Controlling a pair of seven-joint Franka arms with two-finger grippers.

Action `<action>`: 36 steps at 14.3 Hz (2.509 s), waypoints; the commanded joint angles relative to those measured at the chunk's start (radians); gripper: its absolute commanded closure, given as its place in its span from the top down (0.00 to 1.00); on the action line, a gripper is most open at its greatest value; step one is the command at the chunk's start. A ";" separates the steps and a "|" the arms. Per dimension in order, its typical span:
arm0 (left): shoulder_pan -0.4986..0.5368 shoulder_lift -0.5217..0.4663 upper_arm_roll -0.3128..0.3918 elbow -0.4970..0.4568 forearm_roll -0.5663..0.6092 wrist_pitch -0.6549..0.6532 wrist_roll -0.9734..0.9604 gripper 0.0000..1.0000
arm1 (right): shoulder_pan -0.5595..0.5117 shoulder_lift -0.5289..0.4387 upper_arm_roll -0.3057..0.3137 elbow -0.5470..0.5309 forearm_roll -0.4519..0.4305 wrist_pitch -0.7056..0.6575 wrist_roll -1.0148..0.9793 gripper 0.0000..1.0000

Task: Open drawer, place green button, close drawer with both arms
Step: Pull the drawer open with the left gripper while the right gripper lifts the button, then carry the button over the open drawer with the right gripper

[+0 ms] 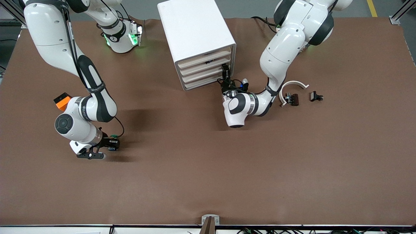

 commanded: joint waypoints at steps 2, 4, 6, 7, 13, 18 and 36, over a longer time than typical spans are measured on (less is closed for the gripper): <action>0.116 -0.015 0.019 0.044 0.006 0.056 0.015 0.09 | -0.007 -0.006 0.008 0.027 0.001 -0.036 0.003 0.00; 0.140 -0.015 0.019 0.064 0.001 0.059 0.015 0.10 | -0.007 -0.022 0.007 0.063 0.001 -0.131 0.009 0.00; 0.153 -0.013 0.020 0.066 0.001 0.069 0.015 0.11 | -0.002 -0.077 0.008 0.094 0.003 -0.237 0.076 0.00; 0.160 -0.013 0.020 0.066 0.001 0.081 0.015 0.11 | 0.007 -0.100 0.010 0.096 0.001 -0.269 0.133 0.00; 0.168 -0.012 0.020 0.066 0.003 0.095 0.016 0.19 | 0.206 -0.223 0.014 0.057 0.001 -0.351 0.654 0.00; 0.200 -0.031 0.014 0.069 0.008 0.142 0.058 1.00 | 0.357 -0.275 0.013 0.054 0.001 -0.419 0.993 0.00; 0.234 -0.199 0.017 0.135 0.328 0.456 1.177 1.00 | 0.782 -0.257 0.016 0.129 -0.022 -0.427 1.880 0.00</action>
